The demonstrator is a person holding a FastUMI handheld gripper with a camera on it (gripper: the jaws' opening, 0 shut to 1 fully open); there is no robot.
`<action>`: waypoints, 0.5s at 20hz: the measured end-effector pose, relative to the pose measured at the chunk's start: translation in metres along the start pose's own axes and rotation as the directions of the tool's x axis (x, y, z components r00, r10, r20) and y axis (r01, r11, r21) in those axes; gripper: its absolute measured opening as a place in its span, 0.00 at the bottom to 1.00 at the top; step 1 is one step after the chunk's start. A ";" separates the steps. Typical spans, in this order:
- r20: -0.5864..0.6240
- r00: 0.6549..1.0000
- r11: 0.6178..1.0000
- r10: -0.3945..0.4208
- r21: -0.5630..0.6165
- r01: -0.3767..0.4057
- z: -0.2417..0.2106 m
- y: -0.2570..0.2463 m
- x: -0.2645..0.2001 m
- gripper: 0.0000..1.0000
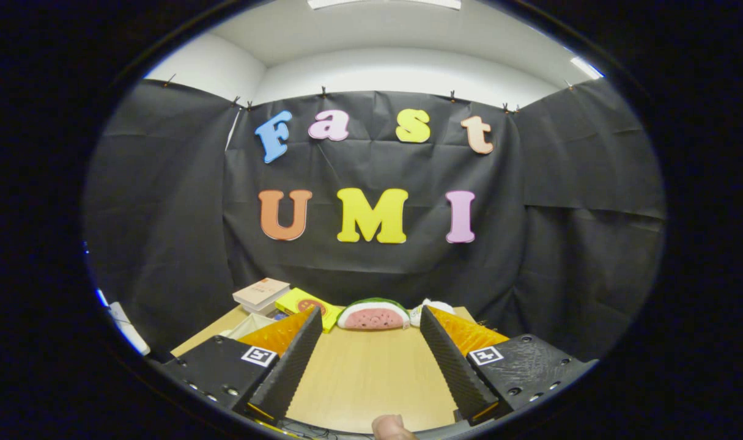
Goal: Open the storage box then place both shoes into the box .Put the left shoe in first, then the right shoe, with the right side of both shoes facing outward in a uniform manner.
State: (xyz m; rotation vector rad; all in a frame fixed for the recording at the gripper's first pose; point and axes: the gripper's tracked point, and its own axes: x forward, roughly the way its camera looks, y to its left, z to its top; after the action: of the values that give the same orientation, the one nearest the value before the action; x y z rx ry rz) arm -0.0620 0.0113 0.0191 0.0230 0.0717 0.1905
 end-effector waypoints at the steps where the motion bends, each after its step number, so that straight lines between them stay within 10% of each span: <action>1: 0.013 1.000 1.000 -0.011 -0.002 0.011 0.003 -0.004 -0.002 0.98; 10: 0.002 0.999 0.998 -0.035 0.046 0.035 -0.001 -0.013 0.007 0.98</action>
State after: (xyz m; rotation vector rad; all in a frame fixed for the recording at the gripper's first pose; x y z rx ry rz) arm -0.0531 -0.0002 0.0168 0.0682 0.0738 0.1539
